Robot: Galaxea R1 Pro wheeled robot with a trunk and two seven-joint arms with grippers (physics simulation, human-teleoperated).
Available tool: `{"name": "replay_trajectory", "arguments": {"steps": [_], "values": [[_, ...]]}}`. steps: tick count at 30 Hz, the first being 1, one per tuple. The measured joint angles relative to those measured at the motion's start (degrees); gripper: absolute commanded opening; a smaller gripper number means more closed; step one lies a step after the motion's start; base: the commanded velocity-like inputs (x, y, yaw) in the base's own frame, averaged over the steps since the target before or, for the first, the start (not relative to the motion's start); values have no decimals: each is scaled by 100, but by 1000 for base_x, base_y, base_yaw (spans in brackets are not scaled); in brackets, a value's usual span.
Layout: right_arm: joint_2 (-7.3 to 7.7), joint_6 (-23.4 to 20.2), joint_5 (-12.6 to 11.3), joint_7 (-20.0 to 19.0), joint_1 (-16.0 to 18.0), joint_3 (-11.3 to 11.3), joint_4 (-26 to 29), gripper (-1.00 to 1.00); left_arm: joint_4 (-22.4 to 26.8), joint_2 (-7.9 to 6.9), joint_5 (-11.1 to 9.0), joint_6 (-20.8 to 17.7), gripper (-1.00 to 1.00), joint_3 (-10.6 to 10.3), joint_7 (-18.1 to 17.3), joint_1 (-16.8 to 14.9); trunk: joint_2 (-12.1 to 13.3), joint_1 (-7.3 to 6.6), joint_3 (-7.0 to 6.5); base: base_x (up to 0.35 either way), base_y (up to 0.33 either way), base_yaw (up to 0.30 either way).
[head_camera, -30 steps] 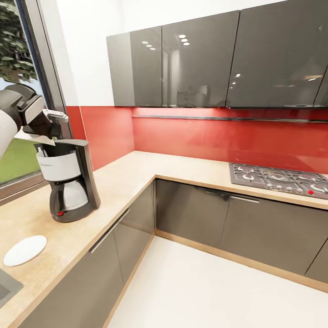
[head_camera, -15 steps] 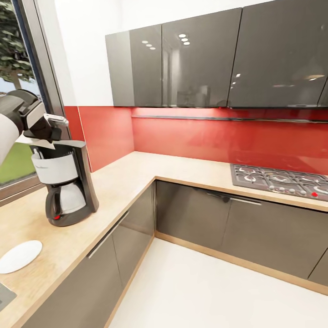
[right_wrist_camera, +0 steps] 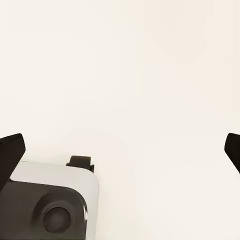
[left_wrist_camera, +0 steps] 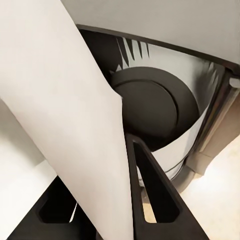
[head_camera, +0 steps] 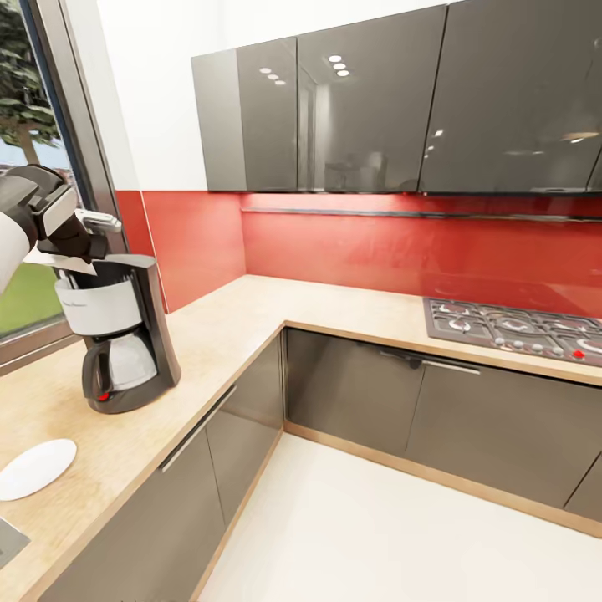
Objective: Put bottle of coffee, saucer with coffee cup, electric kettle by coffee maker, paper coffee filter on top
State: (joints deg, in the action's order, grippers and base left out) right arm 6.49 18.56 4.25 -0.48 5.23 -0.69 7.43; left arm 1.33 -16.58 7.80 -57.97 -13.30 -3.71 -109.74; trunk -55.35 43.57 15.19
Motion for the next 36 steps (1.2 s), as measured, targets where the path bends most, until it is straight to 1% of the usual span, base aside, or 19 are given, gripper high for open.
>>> {"name": "replay_trajectory", "arguments": {"steps": [7,27,36], "values": [[0,0,0,0,0,-1,0,100,0,-2,1,0,-100,-1,1,0,0,0,47,0,0,0],[0,0,0,2,0,0,0,100,0,-10,1,0,-100,0,0,0,-1,0,88,0,0,0],[0,0,0,2,0,0,0,100,0,-47,2,0,-100,-2,-1,0,0,0,122,0,0,0]]}}
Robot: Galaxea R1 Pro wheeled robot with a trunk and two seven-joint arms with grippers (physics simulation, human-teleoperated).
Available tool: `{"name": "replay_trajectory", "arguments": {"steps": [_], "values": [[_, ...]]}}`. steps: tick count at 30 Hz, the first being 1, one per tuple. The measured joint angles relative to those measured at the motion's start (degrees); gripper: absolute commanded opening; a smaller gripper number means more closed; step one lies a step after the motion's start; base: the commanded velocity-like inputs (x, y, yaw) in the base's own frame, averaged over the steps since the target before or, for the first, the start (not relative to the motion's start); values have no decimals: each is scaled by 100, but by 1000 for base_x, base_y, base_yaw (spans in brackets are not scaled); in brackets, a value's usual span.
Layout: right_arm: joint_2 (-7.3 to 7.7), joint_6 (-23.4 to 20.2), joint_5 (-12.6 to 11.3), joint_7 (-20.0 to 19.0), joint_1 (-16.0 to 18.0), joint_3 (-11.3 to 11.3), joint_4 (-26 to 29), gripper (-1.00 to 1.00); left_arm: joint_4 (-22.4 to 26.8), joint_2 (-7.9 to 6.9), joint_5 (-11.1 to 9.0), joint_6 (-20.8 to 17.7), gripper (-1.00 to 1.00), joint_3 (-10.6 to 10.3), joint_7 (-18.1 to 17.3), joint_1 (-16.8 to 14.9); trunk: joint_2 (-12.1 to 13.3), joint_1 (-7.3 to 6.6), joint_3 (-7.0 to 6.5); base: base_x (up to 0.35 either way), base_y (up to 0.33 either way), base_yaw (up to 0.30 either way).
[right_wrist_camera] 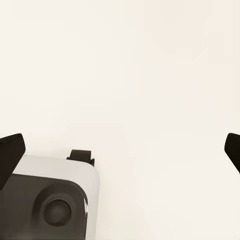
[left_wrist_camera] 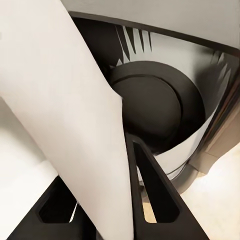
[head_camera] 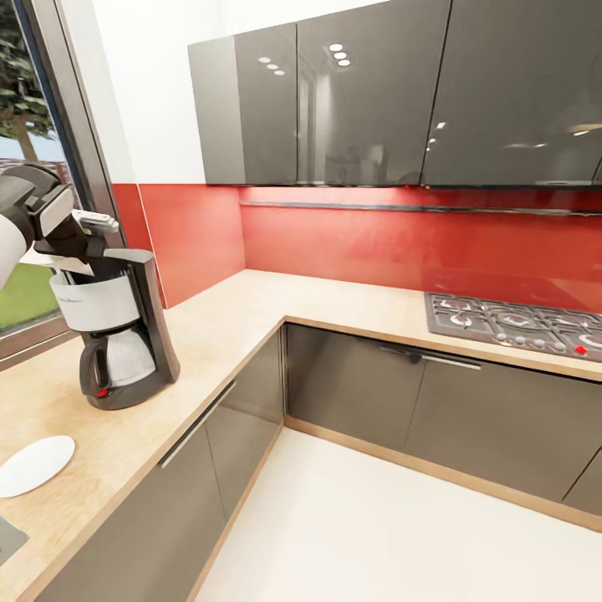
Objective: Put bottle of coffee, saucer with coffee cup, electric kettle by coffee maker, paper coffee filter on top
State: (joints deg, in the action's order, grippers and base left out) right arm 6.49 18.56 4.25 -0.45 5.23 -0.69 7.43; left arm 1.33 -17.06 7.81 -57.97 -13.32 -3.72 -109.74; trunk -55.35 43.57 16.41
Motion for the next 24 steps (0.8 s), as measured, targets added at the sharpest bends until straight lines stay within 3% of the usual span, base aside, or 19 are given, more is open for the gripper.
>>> {"name": "replay_trajectory", "arguments": {"steps": [24], "values": [[0,0,0,-2,0,-1,0,100,0,-9,-1,0,-100,1,1,0,0,0,83,0,0,0]]}}
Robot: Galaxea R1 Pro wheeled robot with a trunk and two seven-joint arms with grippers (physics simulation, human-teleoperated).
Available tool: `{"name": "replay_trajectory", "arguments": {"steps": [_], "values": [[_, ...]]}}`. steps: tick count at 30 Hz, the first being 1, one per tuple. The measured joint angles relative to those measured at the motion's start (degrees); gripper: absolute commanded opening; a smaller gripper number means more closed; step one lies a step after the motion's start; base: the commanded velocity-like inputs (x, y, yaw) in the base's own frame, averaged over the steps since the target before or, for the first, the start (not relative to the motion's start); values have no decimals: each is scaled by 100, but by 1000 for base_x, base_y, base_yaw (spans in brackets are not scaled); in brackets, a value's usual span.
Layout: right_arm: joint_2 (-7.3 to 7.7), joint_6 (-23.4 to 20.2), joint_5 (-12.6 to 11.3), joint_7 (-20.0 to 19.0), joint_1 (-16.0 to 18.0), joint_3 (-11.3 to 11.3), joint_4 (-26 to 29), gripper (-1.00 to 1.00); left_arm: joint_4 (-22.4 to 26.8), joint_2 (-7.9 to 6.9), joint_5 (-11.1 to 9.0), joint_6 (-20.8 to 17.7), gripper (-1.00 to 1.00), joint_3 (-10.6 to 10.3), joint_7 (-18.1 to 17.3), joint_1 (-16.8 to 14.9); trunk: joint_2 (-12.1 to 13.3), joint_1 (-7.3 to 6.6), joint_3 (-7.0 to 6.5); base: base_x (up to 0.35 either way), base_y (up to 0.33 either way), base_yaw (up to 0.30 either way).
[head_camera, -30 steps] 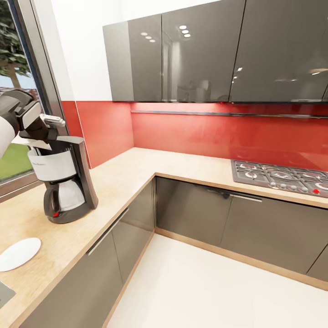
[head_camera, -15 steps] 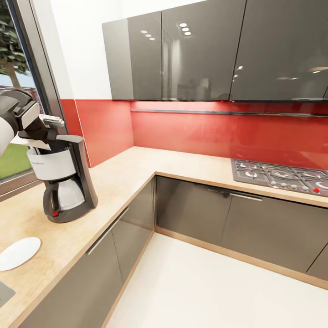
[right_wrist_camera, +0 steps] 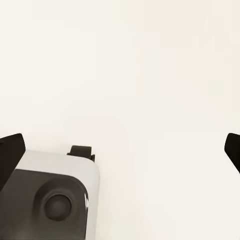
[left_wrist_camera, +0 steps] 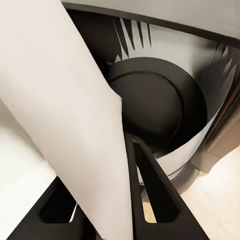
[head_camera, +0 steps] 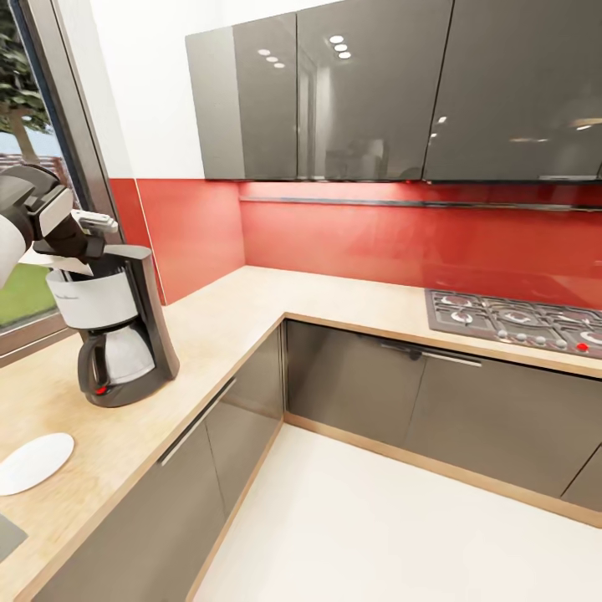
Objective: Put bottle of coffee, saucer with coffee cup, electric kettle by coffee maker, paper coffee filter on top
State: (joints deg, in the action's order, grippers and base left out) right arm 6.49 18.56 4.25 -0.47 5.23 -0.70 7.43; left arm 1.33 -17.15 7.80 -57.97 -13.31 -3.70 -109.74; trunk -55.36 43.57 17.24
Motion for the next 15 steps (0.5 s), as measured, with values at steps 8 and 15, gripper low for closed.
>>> {"name": "replay_trajectory", "arguments": {"steps": [8,15], "values": [[0,0,0,2,0,1,0,100,0,-4,0,0,-100,0,0,0,0,0,41,0,0,0],[0,0,0,1,0,-2,0,100,0,-6,0,0,-100,0,-1,0,0,0,53,0,0,0]]}}
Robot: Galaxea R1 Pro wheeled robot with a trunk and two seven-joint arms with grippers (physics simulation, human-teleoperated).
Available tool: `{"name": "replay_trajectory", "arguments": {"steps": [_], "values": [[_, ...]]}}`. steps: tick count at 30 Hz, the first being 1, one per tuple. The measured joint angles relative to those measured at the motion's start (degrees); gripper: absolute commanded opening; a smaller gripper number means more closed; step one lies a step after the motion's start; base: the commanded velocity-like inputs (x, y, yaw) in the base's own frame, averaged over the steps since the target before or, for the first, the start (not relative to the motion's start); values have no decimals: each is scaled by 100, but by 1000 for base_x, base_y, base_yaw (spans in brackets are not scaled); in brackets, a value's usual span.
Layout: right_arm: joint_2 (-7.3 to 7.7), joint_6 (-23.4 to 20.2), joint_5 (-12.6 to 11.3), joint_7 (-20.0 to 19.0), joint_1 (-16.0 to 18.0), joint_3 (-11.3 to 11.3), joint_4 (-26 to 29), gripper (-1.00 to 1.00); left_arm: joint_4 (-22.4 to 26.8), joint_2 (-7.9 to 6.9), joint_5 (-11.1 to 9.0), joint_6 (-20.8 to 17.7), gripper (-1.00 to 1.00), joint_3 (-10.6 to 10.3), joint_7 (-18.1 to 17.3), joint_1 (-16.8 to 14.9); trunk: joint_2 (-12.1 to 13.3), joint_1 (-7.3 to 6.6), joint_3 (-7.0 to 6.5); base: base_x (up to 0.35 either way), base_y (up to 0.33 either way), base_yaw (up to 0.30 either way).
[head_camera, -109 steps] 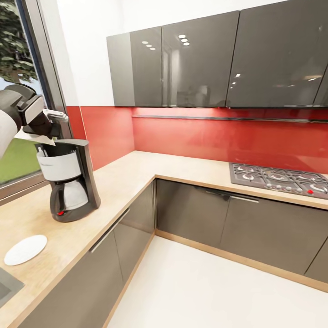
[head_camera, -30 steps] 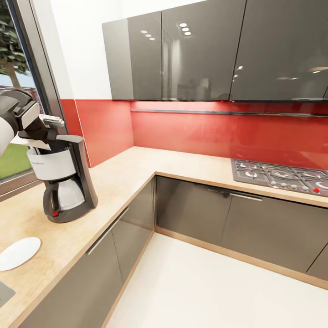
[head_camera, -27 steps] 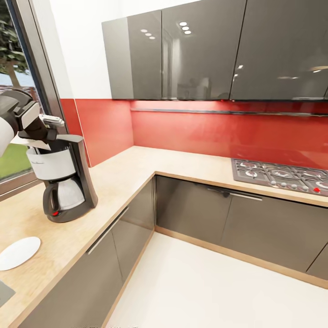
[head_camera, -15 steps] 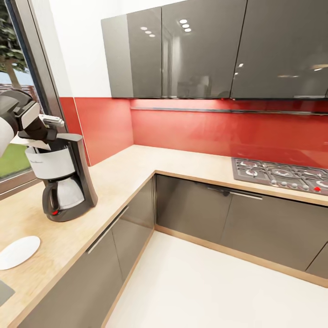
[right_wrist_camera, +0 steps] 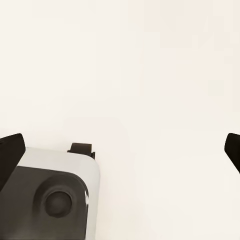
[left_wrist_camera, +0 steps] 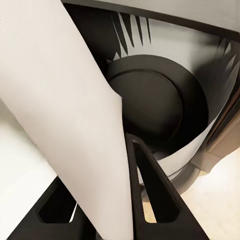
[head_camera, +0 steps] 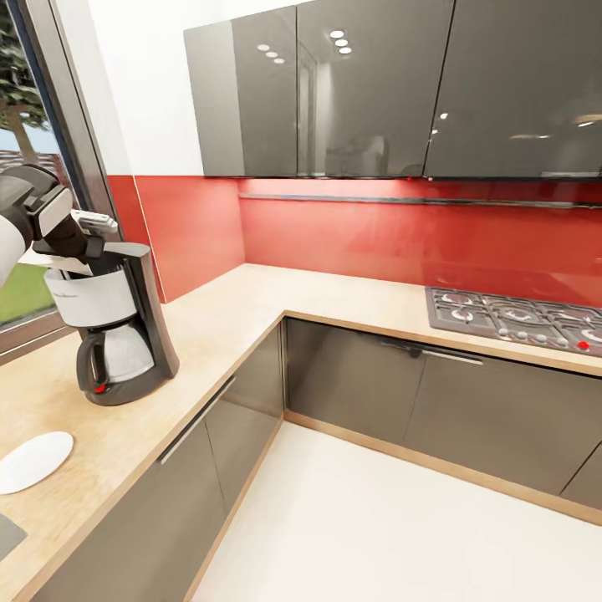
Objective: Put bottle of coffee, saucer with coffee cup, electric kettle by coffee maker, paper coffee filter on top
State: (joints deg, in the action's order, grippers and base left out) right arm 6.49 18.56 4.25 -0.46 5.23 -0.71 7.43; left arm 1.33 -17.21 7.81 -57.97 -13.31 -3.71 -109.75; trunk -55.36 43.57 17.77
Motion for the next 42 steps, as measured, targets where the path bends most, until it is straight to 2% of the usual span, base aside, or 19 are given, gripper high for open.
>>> {"name": "replay_trajectory", "arguments": {"steps": [42], "values": [[0,-8,0,1,0,3,0,100,1,-34,-4,0,-100,4,-2,0,0,0,81,0,0,0]]}}
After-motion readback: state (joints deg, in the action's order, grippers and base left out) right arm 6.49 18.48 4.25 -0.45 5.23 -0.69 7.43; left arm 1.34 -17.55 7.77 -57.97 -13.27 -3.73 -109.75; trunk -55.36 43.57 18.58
